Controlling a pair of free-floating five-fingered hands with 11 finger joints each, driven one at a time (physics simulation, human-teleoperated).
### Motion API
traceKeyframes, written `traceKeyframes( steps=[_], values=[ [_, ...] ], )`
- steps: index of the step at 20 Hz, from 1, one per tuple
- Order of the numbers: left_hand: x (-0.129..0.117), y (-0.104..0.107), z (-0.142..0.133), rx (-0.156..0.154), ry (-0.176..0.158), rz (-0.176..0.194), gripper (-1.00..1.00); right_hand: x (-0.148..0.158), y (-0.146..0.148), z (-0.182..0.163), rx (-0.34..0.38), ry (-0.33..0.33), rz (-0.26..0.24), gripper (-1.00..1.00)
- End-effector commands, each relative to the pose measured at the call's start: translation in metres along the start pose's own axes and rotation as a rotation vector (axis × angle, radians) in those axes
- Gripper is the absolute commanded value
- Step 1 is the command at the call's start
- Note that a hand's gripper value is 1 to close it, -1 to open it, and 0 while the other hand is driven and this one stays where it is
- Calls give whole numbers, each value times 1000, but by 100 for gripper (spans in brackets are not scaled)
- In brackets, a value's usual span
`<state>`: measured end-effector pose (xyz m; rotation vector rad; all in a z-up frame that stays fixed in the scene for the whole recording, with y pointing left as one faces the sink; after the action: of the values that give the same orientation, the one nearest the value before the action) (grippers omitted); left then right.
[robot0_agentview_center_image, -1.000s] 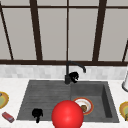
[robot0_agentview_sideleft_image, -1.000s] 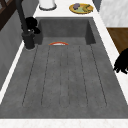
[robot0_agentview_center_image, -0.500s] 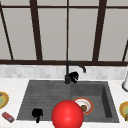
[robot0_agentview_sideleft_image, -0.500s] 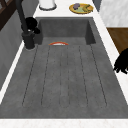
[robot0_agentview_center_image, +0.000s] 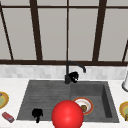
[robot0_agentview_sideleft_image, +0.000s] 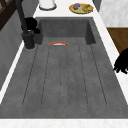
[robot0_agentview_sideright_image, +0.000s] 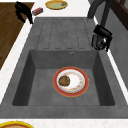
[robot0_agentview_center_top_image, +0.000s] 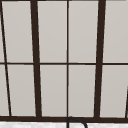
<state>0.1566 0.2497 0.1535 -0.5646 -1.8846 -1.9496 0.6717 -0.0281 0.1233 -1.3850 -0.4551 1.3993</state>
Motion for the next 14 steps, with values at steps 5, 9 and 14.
traceKeyframes(
  steps=[5, 9, 14],
  values=[
    [0, 0, 0, 0, 0, 0, 0, 32, -10, 1, 7, -3, 6, 100],
    [0, 0, 0, 0, 0, 0, 0, 32, -10, 1, 6, -2, 7, 100],
    [0, 0, 0, 0, 0, 0, 0, 32, -9, 1, 4, -6, 12, 100]
  ],
)
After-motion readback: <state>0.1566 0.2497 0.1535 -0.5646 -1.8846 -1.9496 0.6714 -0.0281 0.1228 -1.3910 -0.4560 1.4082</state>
